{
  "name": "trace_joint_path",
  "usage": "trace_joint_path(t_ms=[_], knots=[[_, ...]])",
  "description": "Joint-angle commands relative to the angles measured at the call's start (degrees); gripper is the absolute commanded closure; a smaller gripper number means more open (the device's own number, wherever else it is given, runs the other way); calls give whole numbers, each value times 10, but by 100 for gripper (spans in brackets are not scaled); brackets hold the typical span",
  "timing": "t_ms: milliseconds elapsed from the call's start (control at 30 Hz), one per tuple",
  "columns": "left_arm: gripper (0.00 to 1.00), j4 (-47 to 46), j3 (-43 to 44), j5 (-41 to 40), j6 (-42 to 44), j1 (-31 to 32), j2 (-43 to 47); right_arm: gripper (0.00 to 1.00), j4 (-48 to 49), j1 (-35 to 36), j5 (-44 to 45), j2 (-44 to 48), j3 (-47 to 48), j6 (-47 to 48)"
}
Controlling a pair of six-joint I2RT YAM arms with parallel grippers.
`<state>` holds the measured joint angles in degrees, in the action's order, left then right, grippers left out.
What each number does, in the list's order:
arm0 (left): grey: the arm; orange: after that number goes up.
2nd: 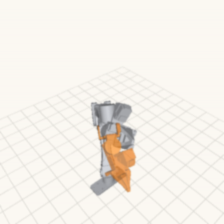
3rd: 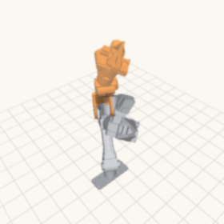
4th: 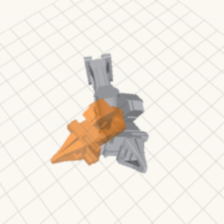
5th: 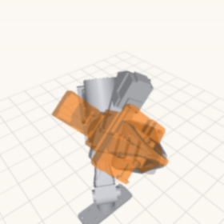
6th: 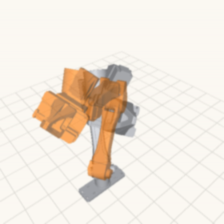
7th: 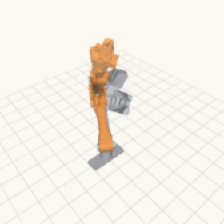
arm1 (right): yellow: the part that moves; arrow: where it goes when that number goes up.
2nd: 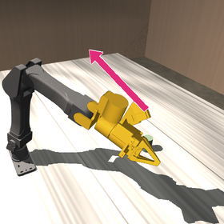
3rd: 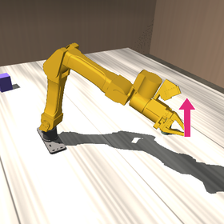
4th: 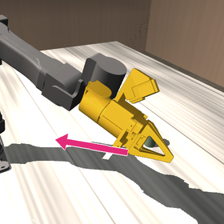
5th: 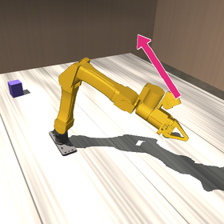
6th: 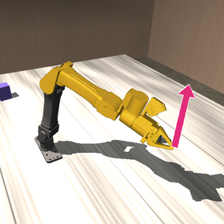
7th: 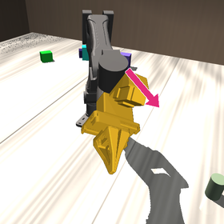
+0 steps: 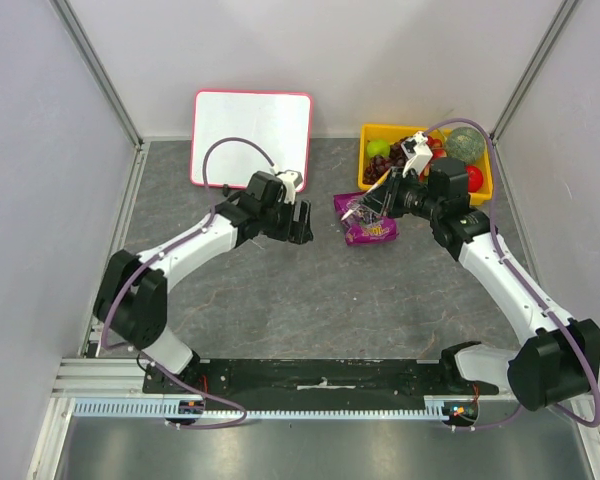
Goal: Write a sentence on the whiteboard
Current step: Pick up the whiteboard marker at the center of the board, then move the whiteboard to the center of the board.
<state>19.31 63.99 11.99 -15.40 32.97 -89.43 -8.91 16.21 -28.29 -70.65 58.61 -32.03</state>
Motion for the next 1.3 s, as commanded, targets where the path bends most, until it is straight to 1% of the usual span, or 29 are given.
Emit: trace_joint_path(t_ms=[0, 133, 233, 433, 500, 700, 900, 1000, 1133, 1167, 1267], knots=[[17, 26, 75, -80, -24, -12, -55, 100, -8, -4, 19, 11, 3, 21], [16, 54, 129, -133, -29, -22, -120, 100, -10, -5, 17, 3, 2, 26], [16, 93, 194, -167, -23, -31, -174, 100, -14, -6, 18, -1, 5, 26], [18, 135, 289, -202, -10, -48, -257, 100, -19, -5, 13, -10, 8, 27], [18, 143, 312, -203, -16, -57, -280, 100, -21, -6, 12, -10, 9, 30], [21, 136, 352, -146, -31, -96, -329, 100, -25, -5, 17, -7, 6, 36], [26, 152, 412, -135, -20, -108, -385, 100, -28, -5, 17, -9, 5, 38], [31, 165, 444, -137, -7, -109, -413, 100, -26, -6, 17, -10, 6, 39], [36, 181, 475, -157, 2, -109, -441, 100, -27, -6, 18, -10, 7, 42], [37, 184, 479, -160, 5, -109, -447, 100, -28, -6, 18, -10, 7, 42], [46, 189, 490, -171, 8, -109, -461, 100, -28, -6, 18, -12, 7, 42]])
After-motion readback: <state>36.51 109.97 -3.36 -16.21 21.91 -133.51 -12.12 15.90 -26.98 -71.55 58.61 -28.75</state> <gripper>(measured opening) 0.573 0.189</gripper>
